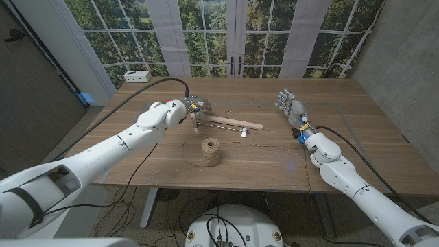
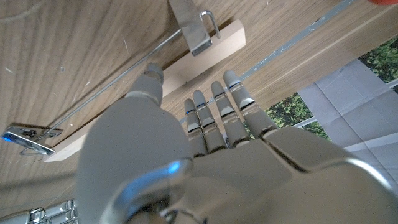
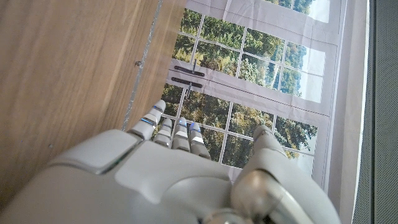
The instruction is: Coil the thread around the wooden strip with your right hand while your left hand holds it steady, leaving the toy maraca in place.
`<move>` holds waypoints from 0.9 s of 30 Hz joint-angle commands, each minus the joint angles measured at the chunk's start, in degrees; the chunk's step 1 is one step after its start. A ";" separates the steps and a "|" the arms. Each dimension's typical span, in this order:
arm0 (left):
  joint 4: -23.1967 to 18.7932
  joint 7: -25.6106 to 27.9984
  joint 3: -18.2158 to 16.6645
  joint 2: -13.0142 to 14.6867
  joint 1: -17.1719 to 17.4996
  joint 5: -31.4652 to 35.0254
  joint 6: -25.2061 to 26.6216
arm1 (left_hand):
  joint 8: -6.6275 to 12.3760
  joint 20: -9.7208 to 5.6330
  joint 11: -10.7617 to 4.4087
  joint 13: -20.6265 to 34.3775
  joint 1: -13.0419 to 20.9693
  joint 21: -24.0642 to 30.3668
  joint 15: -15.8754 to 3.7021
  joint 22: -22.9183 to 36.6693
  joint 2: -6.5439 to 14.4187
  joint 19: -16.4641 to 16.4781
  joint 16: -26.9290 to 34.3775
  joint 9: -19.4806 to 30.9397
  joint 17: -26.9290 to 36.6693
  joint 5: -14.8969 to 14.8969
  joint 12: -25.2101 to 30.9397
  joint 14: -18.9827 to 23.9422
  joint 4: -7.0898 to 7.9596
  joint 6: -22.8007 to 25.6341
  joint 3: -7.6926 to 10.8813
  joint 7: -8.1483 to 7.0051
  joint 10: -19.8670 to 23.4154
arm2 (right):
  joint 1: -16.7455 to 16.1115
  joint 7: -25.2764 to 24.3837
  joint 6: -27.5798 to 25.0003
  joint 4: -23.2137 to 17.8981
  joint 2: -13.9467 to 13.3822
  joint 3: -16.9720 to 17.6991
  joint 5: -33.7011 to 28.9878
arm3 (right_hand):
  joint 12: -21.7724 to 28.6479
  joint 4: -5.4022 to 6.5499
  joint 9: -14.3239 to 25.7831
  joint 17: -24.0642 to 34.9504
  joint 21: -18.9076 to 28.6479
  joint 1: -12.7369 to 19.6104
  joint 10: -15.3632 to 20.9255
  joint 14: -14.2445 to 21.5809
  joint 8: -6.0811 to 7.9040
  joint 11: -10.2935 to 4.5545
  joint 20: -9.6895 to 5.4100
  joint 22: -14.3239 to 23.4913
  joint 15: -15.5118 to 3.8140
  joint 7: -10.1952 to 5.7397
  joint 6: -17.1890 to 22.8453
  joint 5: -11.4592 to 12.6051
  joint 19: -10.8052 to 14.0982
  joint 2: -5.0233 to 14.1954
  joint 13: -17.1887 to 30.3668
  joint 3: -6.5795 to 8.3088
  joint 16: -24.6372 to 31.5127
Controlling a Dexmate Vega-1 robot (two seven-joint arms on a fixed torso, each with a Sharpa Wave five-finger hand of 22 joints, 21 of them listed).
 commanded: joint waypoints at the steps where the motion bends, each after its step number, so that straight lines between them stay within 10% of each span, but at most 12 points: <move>1: 1.78 2.80 0.67 -0.30 0.37 -1.44 -1.56 | 0.38 0.06 0.01 0.28 1.24 0.70 -5.39 -0.07 0.33 1.19 0.69 0.14 0.38 -0.20 0.24 1.13 -0.29 1.33 0.22 -0.03 1.16 | -0.36 -0.23 0.20 -0.15 -0.07 0.01 -0.21 | 0.03 -0.15 0.34 0.19 0.03 -0.64 0.47 0.42 0.10 -0.03 0.33 0.33 0.24 0.30 0.26 -0.34 0.33 -0.13 0.20 0.10 0.32; 21: 4.75 3.56 3.00 -1.37 -0.77 -0.86 -2.29 | 0.20 -0.31 0.20 0.69 3.23 0.41 -5.70 -0.27 2.59 0.76 0.31 0.21 0.40 -0.29 -0.16 1.78 0.06 2.33 1.47 0.05 2.02 | -1.34 -0.96 -0.05 -1.11 -0.43 0.36 -0.06 | 0.02 -0.12 0.34 0.22 0.03 -0.82 0.50 0.49 0.08 -0.05 0.37 0.33 0.32 0.22 0.30 -0.35 0.34 -0.11 0.21 0.06 0.34; 27: 6.63 1.74 3.08 -2.02 -1.26 -3.77 -3.52 | 0.71 -3.56 0.22 1.36 11.22 1.35 -6.63 -0.38 4.40 3.02 1.60 0.21 1.37 -1.32 -0.09 3.50 -1.80 5.85 3.54 -0.40 4.31 | -1.71 -1.08 0.18 -1.24 -0.57 0.54 -0.08 | 0.01 -0.12 0.34 0.22 0.04 -0.86 0.51 0.53 0.06 0.00 0.37 0.33 0.30 0.17 0.27 -0.35 0.36 -0.10 0.21 0.06 0.35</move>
